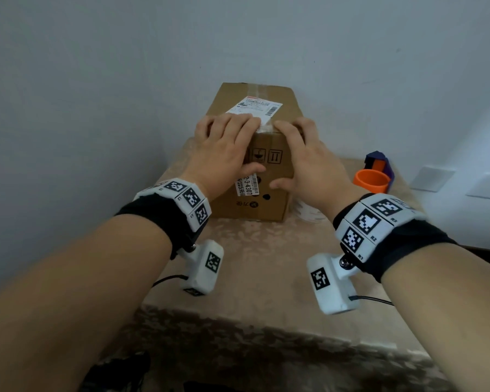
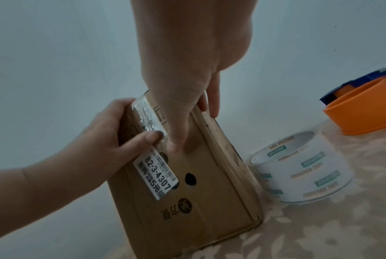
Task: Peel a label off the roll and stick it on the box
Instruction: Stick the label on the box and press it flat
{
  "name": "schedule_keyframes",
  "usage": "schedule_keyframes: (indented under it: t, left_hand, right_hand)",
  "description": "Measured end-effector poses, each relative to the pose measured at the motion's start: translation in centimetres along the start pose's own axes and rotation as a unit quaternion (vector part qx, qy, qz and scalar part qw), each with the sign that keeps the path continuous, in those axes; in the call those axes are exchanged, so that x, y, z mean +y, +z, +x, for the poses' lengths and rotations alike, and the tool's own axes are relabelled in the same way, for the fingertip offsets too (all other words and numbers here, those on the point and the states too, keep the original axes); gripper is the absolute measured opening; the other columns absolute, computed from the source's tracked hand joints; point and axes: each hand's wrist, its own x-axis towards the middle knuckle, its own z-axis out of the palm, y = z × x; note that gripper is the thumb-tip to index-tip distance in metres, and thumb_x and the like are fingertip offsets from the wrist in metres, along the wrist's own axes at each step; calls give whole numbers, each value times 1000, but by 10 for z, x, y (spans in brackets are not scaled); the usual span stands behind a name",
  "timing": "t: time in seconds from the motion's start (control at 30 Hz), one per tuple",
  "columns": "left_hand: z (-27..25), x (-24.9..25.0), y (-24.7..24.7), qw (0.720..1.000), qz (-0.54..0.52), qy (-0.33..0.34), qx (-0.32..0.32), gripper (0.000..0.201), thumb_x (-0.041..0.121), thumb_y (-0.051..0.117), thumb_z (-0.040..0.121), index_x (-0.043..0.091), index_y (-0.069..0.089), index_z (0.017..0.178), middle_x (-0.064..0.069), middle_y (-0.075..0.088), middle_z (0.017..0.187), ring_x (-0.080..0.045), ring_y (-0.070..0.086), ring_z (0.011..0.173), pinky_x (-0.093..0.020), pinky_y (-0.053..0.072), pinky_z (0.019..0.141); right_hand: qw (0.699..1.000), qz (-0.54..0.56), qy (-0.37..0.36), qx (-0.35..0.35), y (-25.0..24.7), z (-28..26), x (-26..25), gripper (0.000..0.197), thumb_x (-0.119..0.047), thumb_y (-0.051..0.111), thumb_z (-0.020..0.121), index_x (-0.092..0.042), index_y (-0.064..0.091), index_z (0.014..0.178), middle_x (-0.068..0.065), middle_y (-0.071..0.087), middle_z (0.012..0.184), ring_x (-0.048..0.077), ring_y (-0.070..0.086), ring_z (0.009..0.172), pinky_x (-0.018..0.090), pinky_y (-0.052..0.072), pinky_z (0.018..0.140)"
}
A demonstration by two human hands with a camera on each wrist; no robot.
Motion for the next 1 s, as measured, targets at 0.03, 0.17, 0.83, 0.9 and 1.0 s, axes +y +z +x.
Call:
schedule_keyframes:
  t: [0.03,0.17,0.83,0.9,1.0]
  left_hand:
    - [-1,-1,0,1000,8,3,-3,81,66,53,70,13,38,129,-11,56,127,-23,33,116,-42,17,98]
    - [-1,8,-10,996,19,-9,-88,99,66,68,59,11,33,134,-12,46,135,-29,34,125,-46,12,105]
    - [0,16,-1,998,24,-17,-61,92,69,59,65,5,39,129,-16,52,130,-36,49,121,-56,27,108]
    - [-4,16,-1,996,48,-12,-79,108,70,67,56,6,31,135,-16,48,134,-35,46,124,-55,22,110]
    - [2,10,-16,997,18,-4,-80,93,67,64,64,13,37,134,-11,51,132,-33,47,120,-49,27,103]
  right_hand:
    - [1000,8,-2,-2,-1,1,0,97,-32,83,64,-21,25,141,12,25,143,35,54,109,46,50,90]
    - [999,38,-6,-9,-11,1,1,90,-31,83,65,-19,31,139,11,30,138,32,56,106,41,50,87]
    - [997,64,-27,-43,-18,4,9,90,-27,82,67,-22,30,140,10,29,134,16,45,90,35,50,80]
    - [997,66,-24,-45,-18,4,8,90,-27,82,67,-22,30,140,10,29,135,18,47,91,35,50,80]
    - [996,68,-17,-48,-20,5,6,88,-29,81,68,-22,30,139,8,29,134,25,55,99,36,52,83]
